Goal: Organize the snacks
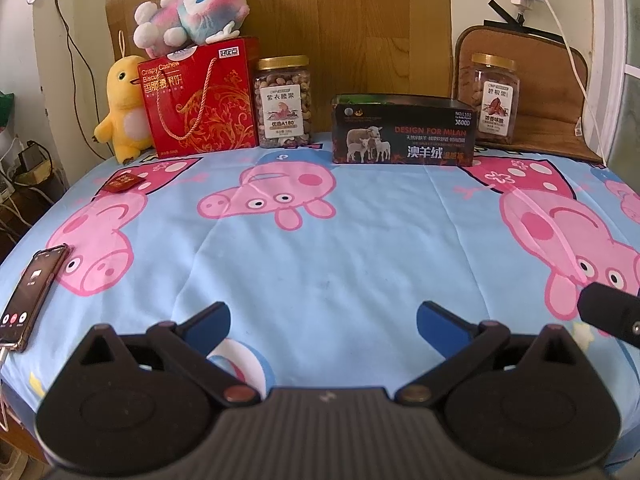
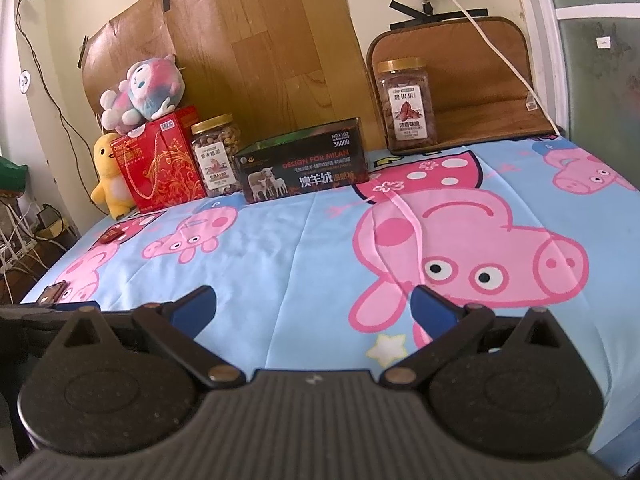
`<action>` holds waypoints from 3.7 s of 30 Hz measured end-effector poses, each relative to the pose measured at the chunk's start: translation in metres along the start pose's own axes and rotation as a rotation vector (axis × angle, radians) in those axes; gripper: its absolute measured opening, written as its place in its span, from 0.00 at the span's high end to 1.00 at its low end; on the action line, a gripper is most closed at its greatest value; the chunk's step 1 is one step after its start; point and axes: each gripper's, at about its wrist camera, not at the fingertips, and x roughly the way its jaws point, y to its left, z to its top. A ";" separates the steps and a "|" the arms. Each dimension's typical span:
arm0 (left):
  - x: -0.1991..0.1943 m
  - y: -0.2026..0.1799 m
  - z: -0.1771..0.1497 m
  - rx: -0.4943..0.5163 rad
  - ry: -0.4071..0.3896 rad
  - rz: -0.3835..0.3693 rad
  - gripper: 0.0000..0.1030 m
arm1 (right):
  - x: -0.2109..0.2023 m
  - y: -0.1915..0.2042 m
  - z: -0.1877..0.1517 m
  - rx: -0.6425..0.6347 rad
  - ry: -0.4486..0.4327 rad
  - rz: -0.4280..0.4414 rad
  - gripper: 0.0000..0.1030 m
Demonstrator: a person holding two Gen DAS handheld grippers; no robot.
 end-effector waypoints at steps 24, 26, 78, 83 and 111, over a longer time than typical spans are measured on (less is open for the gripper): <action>0.002 -0.002 -0.003 0.007 0.011 -0.005 0.00 | 0.000 -0.001 -0.002 0.013 0.003 0.002 0.00; 0.003 -0.002 -0.004 0.006 0.012 -0.005 0.00 | 0.000 -0.001 -0.002 0.013 0.003 0.002 0.00; 0.019 -0.003 0.019 0.027 0.012 0.010 0.00 | 0.025 0.002 0.029 -0.060 -0.014 0.018 0.00; 0.037 -0.006 0.042 0.040 0.003 0.009 0.00 | 0.043 -0.007 0.040 -0.044 -0.001 0.023 0.00; 0.094 -0.040 0.102 0.063 -0.066 0.005 0.00 | 0.099 -0.044 0.074 0.005 -0.023 -0.017 0.00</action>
